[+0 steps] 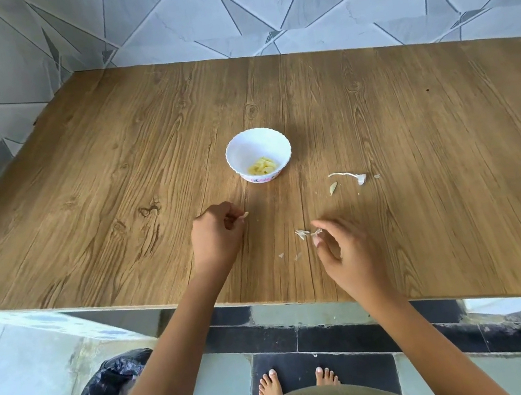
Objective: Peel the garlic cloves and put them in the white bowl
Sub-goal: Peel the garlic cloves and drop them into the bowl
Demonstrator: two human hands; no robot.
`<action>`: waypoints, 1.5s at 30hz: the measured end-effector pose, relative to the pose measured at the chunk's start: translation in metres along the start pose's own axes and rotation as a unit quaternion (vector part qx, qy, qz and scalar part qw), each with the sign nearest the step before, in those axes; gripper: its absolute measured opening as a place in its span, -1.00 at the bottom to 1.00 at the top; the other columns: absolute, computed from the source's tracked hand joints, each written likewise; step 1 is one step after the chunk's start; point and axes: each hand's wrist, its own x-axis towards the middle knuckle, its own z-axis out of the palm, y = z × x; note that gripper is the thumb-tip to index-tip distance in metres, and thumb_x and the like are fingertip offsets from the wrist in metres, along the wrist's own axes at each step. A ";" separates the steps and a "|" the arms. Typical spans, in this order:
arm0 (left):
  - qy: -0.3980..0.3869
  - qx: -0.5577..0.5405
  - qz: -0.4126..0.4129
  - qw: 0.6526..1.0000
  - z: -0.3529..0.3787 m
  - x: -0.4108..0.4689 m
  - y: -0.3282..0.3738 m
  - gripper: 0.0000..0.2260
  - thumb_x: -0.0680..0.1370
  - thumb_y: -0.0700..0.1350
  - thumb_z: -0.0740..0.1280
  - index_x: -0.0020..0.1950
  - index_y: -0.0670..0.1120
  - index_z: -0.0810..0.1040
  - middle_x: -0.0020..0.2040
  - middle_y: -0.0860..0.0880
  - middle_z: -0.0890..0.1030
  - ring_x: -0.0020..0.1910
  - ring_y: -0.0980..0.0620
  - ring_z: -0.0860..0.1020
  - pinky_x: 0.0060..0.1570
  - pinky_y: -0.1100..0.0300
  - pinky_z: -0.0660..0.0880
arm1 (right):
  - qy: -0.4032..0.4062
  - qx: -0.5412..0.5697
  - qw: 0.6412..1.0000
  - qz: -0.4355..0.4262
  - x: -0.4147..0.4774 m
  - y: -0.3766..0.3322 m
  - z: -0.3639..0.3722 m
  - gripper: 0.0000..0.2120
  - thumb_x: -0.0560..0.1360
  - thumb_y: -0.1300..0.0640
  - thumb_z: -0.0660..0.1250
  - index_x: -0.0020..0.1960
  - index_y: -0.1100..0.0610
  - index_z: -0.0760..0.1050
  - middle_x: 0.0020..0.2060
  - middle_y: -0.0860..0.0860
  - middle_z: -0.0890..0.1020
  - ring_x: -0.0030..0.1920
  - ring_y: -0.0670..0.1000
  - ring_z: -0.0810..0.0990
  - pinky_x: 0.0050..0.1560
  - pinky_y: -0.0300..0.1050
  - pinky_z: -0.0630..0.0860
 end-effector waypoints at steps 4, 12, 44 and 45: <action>0.011 -0.055 -0.020 0.998 -0.009 -0.003 0.003 -0.91 0.43 -0.29 0.40 -0.13 -0.14 0.66 -0.23 0.03 0.64 -0.33 0.16 0.52 -0.29 0.45 0.39 | 0.001 -0.027 1.000 -0.004 -0.003 -0.005 -0.007 -0.71 0.48 0.13 0.27 0.14 0.21 0.57 0.00 0.08 0.66 0.02 0.13 0.61 0.09 0.06 0.54; -0.036 -0.136 -0.045 0.989 -0.013 -0.023 0.008 -0.89 0.46 -0.25 0.40 -0.13 -0.05 0.66 -0.18 0.15 0.64 -0.27 0.28 0.54 -0.21 0.41 0.46 | -0.163 -0.115 0.979 0.030 -0.009 -0.021 0.002 -0.38 0.62 -0.10 0.05 0.52 0.24 0.01 0.52 0.13 0.07 0.52 0.06 0.04 0.47 -0.09 0.03; -0.129 -0.330 -0.163 0.921 -0.010 -0.035 0.018 -0.86 0.53 -0.29 0.32 -0.10 -0.10 0.63 -0.26 -0.02 0.55 -0.28 0.10 0.48 -0.22 0.28 0.47 | -0.133 -0.029 0.973 -0.188 0.007 -0.013 0.009 -0.78 0.43 0.41 0.36 0.02 0.21 0.62 -0.17 0.02 0.60 -0.33 -0.01 0.59 -0.37 -0.13 0.58; -0.134 -0.383 -0.198 0.893 -0.009 -0.035 0.022 -0.87 0.54 -0.30 0.30 -0.09 -0.13 0.61 -0.25 -0.07 0.53 -0.27 0.07 0.47 -0.22 0.28 0.47 | -0.119 0.009 0.980 -0.156 0.010 -0.016 0.007 -0.79 0.45 0.40 0.35 0.02 0.20 0.63 -0.16 0.03 0.63 -0.29 -0.05 0.59 -0.30 -0.20 0.58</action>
